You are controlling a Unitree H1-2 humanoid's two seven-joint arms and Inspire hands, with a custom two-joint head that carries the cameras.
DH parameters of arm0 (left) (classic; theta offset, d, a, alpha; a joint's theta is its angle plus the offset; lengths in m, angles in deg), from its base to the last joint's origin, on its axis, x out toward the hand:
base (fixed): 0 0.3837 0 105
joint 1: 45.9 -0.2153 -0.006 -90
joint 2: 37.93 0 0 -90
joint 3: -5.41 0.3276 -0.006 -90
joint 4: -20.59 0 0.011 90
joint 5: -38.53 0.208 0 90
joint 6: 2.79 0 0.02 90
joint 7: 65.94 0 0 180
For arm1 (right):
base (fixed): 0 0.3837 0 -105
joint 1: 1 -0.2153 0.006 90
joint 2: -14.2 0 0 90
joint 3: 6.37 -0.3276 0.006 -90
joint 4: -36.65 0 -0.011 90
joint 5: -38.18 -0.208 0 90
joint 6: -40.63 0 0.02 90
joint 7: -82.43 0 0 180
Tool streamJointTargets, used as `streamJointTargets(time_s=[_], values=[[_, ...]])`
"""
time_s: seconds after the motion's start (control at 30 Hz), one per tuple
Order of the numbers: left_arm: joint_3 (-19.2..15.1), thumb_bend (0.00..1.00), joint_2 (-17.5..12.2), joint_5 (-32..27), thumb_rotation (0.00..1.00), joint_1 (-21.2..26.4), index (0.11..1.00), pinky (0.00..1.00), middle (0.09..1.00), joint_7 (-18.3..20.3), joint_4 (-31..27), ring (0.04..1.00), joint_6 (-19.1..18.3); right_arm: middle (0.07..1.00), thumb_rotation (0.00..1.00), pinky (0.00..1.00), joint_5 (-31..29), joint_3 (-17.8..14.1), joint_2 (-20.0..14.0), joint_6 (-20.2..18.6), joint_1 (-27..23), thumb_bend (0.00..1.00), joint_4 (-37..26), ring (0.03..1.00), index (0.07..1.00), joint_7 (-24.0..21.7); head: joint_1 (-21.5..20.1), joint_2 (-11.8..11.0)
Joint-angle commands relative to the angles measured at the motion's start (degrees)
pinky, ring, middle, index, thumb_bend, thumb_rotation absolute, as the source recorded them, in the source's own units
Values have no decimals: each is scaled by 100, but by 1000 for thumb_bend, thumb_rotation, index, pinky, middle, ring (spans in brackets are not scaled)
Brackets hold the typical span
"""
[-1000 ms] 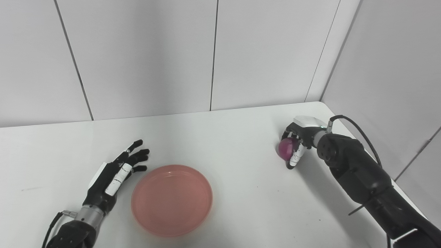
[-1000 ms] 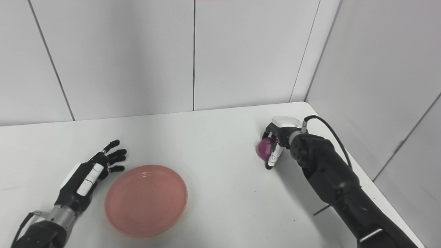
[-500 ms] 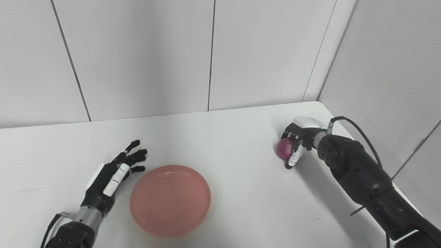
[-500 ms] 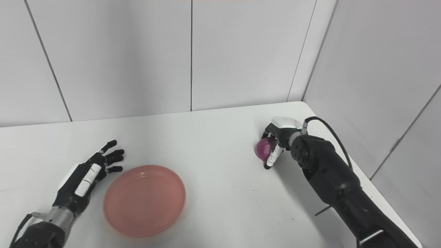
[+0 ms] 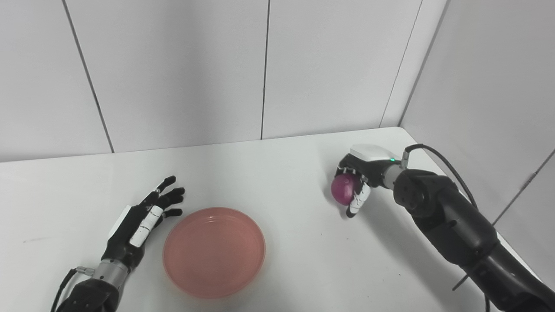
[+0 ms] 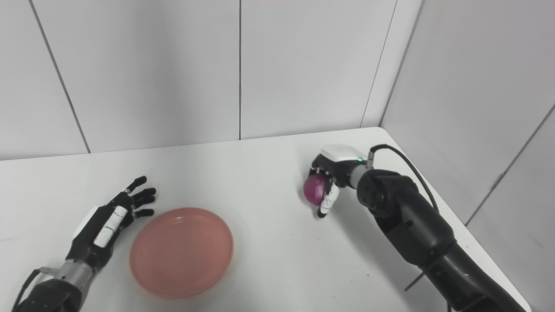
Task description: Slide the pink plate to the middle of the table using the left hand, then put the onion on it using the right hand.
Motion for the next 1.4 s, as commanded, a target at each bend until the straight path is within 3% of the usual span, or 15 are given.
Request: streamJointTargets(time_s=[0.0,0.1,0.13,0.3,0.43,0.63,0.8,1.07,1.37], values=[[71,739,73,62,858,-162,890,825,847,-31,119,855,-157,487,0,362,-13,-115,-77,50,-375,513,-312,397,555,-48,17,-1],[69,728,104,59,854,-170,889,828,848,-51,137,856,-167,517,0,353,-49,-131,35,-28,-456,516,-570,408,507,-158,59,-4],[69,725,110,58,853,-170,889,833,850,-55,153,859,-156,495,0,376,-54,-137,62,-40,-474,513,-623,400,543,-188,59,-4],[86,740,160,88,848,-182,890,837,853,-95,200,860,-154,510,0,441,-69,-124,169,98,-560,516,-875,415,526,-288,258,-26],[109,768,243,120,834,-183,886,845,855,-151,282,864,-138,506,0,397,-143,-153,205,199,-545,515,-1056,403,534,-259,558,-59],[178,785,429,279,823,-173,877,833,847,-327,448,852,-18,507,0,407,-297,-167,252,363,-495,515,-1339,408,537,-240,1098,-118],[243,791,573,441,845,-139,875,823,844,-487,629,847,80,499,0,360,-495,-209,311,606,-375,513,-1340,391,546,-71,1506,-164],[281,774,760,554,846,-81,874,802,838,-660,914,836,268,517,0,403,-741,-160,385,1192,-330,516,-1024,420,518,57,1882,-226],[296,792,872,546,823,-44,876,791,836,-743,1120,832,442,516,0,395,-714,-59,590,1340,-289,515,-993,411,526,72,2110,-210]])
